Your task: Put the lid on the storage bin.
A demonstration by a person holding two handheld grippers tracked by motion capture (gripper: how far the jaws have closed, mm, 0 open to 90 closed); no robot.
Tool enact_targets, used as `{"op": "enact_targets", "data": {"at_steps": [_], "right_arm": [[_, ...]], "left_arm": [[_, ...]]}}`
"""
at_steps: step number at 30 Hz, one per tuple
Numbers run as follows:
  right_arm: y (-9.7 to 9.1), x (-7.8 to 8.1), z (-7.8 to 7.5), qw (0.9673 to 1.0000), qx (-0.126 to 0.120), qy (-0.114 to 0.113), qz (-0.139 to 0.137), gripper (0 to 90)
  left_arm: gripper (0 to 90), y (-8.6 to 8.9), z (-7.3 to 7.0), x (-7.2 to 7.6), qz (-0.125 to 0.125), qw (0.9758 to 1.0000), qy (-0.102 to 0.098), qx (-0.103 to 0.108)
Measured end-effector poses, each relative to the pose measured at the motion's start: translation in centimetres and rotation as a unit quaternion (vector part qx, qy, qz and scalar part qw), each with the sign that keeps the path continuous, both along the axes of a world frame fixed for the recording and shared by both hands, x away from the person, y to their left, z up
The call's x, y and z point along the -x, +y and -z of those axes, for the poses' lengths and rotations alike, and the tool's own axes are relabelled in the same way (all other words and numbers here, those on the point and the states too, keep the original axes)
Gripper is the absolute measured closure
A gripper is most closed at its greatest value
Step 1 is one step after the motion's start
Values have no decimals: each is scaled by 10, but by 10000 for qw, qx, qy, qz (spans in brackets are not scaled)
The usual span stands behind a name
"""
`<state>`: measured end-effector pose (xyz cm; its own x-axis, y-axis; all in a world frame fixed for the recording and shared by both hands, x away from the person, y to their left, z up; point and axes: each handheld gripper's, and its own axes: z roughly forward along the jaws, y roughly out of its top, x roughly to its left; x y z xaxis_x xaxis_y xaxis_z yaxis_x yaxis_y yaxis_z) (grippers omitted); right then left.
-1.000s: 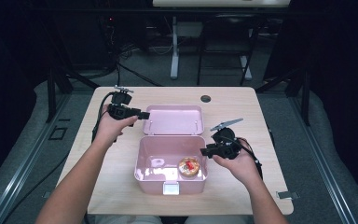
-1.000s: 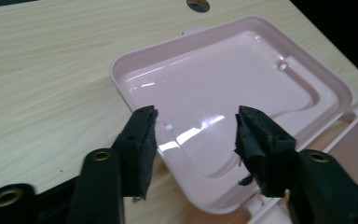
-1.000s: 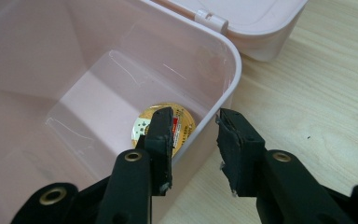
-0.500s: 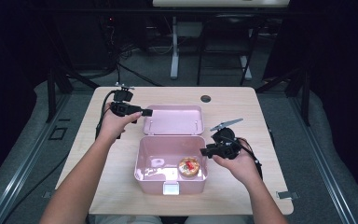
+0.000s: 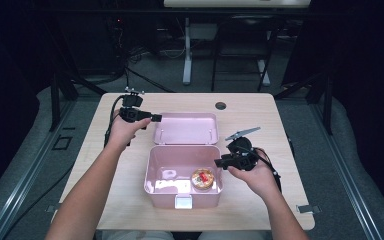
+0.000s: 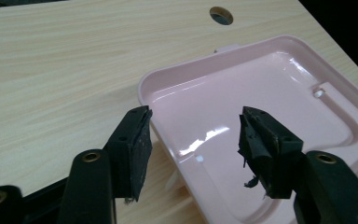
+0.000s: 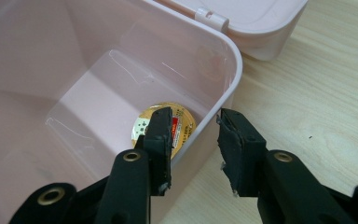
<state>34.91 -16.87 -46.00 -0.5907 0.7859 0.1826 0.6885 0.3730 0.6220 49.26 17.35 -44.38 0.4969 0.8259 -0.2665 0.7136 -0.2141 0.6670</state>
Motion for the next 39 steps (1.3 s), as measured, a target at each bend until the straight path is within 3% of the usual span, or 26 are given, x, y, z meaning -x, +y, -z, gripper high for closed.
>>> {"op": "enact_targets", "data": {"at_steps": [3, 27, 39], "right_arm": [[0, 0, 0, 10000, 1, -1, 2, 646], [1, 0, 2, 10000, 3, 25, -19, 640], [0, 0, 2, 10000, -31, 28, -21, 640]], "left_arm": [[460, 1, 2, -2, -38, 9999, 54, -89], [584, -10, 29, -19, -151, 9985, 510, -145], [625, -9, 41, -26, -219, 9975, 664, 45]]}}
